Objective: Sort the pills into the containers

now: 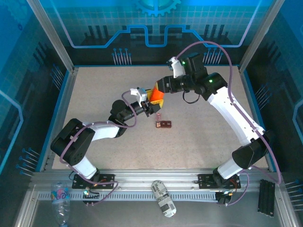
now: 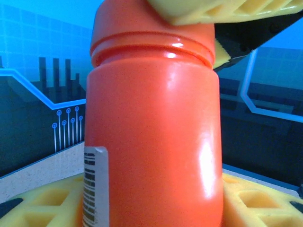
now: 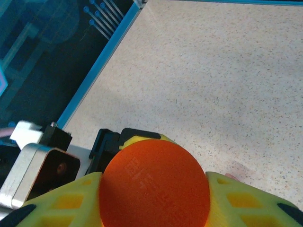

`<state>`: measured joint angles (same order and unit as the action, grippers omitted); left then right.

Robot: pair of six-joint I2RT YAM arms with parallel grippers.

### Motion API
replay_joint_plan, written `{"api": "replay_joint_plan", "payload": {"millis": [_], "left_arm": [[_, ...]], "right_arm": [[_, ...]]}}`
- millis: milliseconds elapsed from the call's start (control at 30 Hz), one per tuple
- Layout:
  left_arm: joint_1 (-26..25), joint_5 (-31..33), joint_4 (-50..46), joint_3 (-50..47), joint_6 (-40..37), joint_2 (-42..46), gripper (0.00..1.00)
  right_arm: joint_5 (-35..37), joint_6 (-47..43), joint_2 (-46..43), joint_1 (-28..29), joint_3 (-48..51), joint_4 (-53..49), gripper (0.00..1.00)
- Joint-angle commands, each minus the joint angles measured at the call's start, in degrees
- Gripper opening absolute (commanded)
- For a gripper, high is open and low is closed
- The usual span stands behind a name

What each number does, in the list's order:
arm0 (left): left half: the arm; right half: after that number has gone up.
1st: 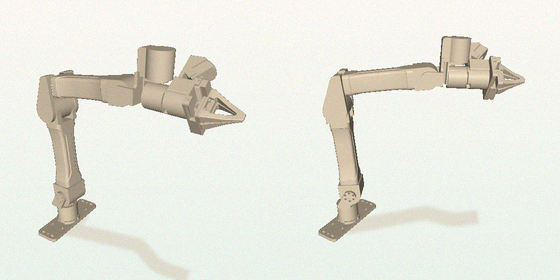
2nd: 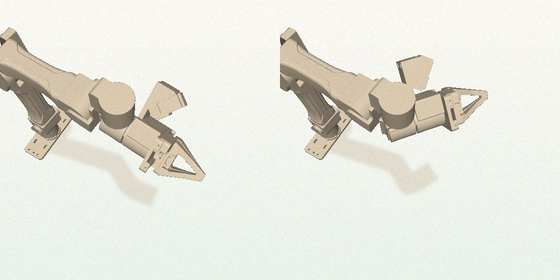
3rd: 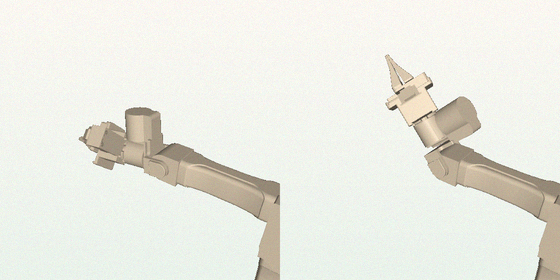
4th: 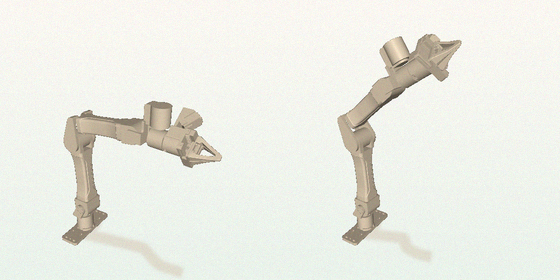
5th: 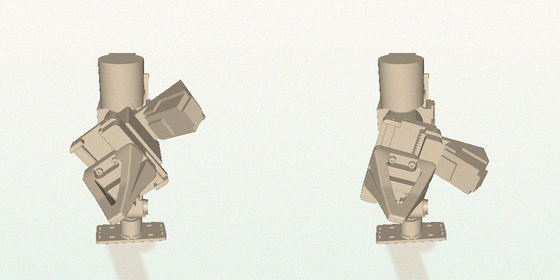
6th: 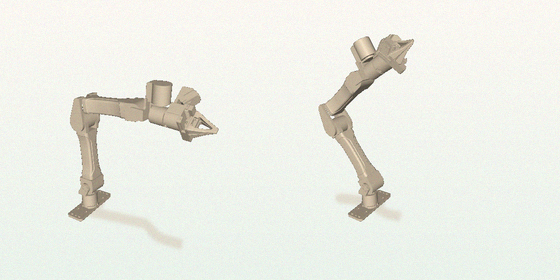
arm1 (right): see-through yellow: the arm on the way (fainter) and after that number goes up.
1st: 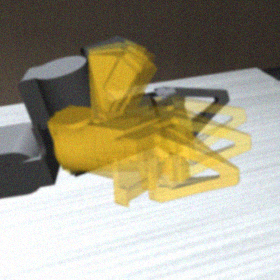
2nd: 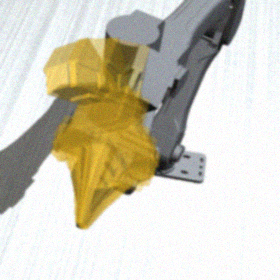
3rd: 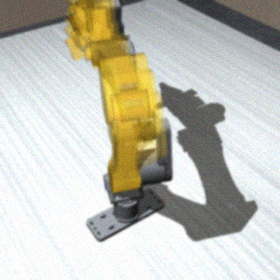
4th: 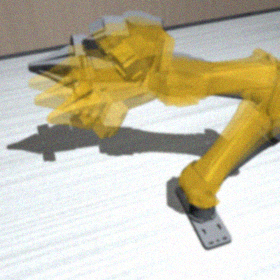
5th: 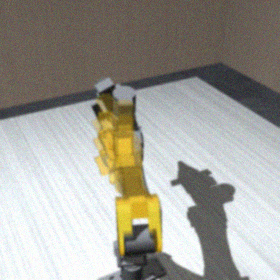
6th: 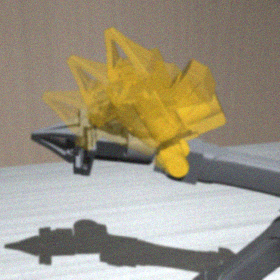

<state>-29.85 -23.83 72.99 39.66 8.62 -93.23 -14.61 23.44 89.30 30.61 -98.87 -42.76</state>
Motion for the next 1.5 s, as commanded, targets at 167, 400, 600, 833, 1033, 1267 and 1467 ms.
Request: {"api": "replay_joint_plan", "payload": {"millis": [167, 400, 600, 833, 1033, 1267, 1467], "left_arm": [[-0.54, 1.43, 7.25, 3.11, -3.14, -0.45, 0.0], [-0.52, 1.33, 7.26, 2.87, -3.62, -1.33, 0.0], [-0.58, 1.86, 7.21, 2.47, -4.52, -2.13, 0.0], [-0.74, 2.39, 4.35, 2.39, -7.82, -1.71, 0.0], [-1.0, 2.31, 2.79, 2.41, -9.17, -1.52, 0.0], [-1.0, 2.48, 2.33, 1.89, -9.18, -1.51, 0.0], [-0.95, 2.74, 2.55, 1.65, -8.56, -1.86, 0.0]], "right_arm": [[4.44, 14.42, -0.35, 5.31, 6.05, 1.52, 0.4], [5.82, 13.79, 0.09, 5.6, 4.66, -0.29, 0.41], [7.78, 13.6, 0.78, 5.68, 3.77, -1.92, 0.42], [11.69, 17.07, 2.19, 7.68, 4.19, -1.1, 0.41], [12.2, 19.53, 2.61, 7.85, 4.8, 0.32, 0.43], [11.21, 17.97, 2.48, 7.21, 2.92, -0.04, 0.49], [10.51, 15.25, 1.33, 5.29, 0.55, -0.39, 0.61]]}}
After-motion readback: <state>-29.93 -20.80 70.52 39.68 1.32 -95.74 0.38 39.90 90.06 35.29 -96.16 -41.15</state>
